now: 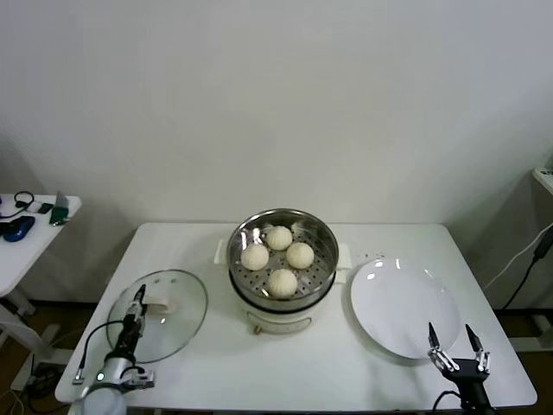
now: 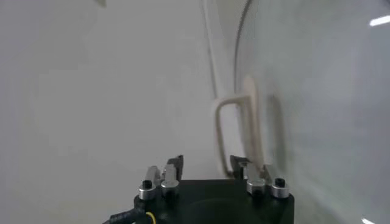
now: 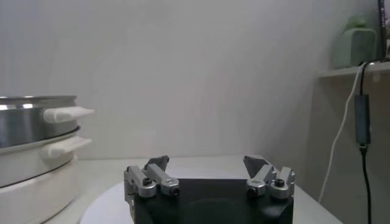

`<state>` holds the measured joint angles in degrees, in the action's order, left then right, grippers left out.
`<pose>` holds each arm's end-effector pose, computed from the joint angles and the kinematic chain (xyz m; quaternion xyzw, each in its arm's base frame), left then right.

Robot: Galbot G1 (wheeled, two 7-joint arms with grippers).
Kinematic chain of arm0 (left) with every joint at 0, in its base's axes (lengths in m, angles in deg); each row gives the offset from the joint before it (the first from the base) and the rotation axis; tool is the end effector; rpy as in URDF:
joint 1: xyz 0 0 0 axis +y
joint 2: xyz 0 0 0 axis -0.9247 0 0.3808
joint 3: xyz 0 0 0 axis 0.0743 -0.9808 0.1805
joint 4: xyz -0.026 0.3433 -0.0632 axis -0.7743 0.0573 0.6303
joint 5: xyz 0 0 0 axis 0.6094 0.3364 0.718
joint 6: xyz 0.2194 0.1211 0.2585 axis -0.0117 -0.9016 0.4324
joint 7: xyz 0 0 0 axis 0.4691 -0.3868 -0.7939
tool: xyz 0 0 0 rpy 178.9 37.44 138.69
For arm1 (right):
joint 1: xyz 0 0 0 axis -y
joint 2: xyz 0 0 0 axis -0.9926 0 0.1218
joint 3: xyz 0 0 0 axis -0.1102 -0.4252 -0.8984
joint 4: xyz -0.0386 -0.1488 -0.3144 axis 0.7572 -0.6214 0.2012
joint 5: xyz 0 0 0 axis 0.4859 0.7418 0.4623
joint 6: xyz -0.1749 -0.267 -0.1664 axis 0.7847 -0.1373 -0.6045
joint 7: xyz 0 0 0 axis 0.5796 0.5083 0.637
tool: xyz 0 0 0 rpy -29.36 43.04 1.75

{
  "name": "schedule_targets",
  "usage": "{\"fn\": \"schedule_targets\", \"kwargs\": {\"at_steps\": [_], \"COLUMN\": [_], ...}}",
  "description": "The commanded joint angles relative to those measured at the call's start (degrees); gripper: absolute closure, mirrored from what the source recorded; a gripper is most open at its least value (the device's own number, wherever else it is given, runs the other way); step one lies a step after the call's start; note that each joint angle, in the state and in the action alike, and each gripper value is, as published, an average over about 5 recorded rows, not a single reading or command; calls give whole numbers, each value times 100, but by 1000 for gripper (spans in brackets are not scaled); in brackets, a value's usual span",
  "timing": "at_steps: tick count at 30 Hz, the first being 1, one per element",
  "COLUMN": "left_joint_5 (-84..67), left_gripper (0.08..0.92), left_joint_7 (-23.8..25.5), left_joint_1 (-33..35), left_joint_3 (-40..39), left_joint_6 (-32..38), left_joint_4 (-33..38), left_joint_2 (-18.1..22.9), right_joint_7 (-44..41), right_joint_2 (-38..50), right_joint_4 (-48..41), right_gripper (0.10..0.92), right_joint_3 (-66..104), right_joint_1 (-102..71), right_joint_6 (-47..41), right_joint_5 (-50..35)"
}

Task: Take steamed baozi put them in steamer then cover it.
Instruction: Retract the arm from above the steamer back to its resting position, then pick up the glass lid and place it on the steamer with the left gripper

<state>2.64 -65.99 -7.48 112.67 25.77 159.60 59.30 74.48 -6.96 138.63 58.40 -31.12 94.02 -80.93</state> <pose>0.2400 0.1728 -0.4635 -0.0063 -0.6429 -0.7636 0.0603 0.1192 -0.1578 -0.4098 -0.0356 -0.9991 -0.0117 0.0222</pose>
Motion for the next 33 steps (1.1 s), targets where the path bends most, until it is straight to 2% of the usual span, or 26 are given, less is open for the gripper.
{"fn": "schedule_targets", "kwargs": {"at_steps": [1,12,17,20,24,29,33], "left_joint_5": [171,72,-284,-730,-1727,-2803,-3258], "left_gripper": [485,799,845,847,848,848,847], "left_joint_7": [15,-81,-40,221,903,1805,2330], "left_joint_1": [-344,-293,-213,-63,220,431,269], "left_joint_3": [-40,7,16,-1,-33,-34,-162], "left_joint_6": [-17,36,66,-78,-569,-1758,-2915], "left_joint_4": [-405,-452,-110,489,1653,3122,4080], "left_joint_2": [-9,44,58,-94,-551,-1404,-1988], "right_joint_7": [27,129,207,292,431,504,506], "right_joint_2": [-146,-202,-183,-177,-170,-145,-84], "right_joint_4": [24,-20,-21,-23,-23,-55,-99], "right_gripper": [203,203,203,203,203,203,203], "right_joint_3": [10,11,48,66,72,70,73], "right_joint_1": [2,66,64,74,75,117,176], "right_joint_6": [7,-49,-102,-174,-297,-328,-310], "right_joint_5": [70,153,203,275,500,600,581]}}
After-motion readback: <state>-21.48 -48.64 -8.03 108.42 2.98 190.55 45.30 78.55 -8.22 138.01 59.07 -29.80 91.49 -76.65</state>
